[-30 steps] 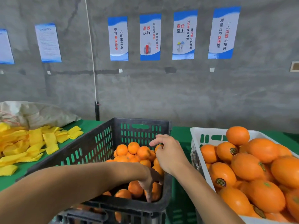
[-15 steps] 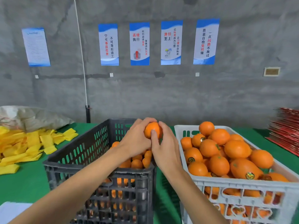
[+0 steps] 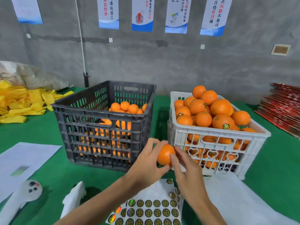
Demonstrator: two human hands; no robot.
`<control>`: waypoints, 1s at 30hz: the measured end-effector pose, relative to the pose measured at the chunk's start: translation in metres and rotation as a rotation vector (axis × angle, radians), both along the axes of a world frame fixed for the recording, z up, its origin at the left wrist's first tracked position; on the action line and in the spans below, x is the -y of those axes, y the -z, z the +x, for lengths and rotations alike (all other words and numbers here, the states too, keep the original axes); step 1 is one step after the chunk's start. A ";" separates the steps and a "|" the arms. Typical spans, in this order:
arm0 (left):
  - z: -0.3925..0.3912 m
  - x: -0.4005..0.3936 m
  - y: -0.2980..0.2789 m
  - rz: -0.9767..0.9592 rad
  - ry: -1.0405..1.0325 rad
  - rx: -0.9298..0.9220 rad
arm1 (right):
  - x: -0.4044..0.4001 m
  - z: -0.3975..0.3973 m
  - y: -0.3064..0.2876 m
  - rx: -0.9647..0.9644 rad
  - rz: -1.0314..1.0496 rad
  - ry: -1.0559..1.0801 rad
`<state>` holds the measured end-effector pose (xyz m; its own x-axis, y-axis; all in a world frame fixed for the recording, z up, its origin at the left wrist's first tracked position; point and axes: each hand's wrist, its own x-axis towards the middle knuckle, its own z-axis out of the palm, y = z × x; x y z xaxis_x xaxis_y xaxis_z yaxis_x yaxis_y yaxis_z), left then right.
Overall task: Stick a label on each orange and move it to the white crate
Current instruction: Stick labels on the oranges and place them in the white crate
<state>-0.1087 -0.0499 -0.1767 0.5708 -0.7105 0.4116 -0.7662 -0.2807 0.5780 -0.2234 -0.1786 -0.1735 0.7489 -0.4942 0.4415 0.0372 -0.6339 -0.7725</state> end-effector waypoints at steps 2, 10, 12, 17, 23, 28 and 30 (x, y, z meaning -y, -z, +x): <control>-0.003 -0.007 0.028 0.018 0.002 -0.025 | 0.008 -0.015 0.030 -0.167 -0.058 -0.029; -0.015 -0.025 0.089 0.127 -0.144 -0.022 | 0.021 -0.048 0.078 -0.556 -0.260 -0.193; -0.017 -0.026 0.090 0.111 -0.144 -0.022 | 0.020 -0.043 0.079 -0.544 -0.305 -0.177; -0.015 -0.025 0.095 0.071 -0.138 0.009 | 0.023 -0.016 0.077 -0.546 -0.383 -0.151; -0.016 -0.026 0.095 0.030 -0.139 0.017 | 0.028 0.001 0.080 -0.448 -0.335 -0.116; -0.015 -0.026 0.096 0.029 -0.151 0.007 | 0.024 0.011 0.084 -0.353 0.113 -0.019; -0.015 -0.027 0.098 0.033 -0.151 0.006 | 0.025 0.014 0.083 -0.359 0.233 -0.001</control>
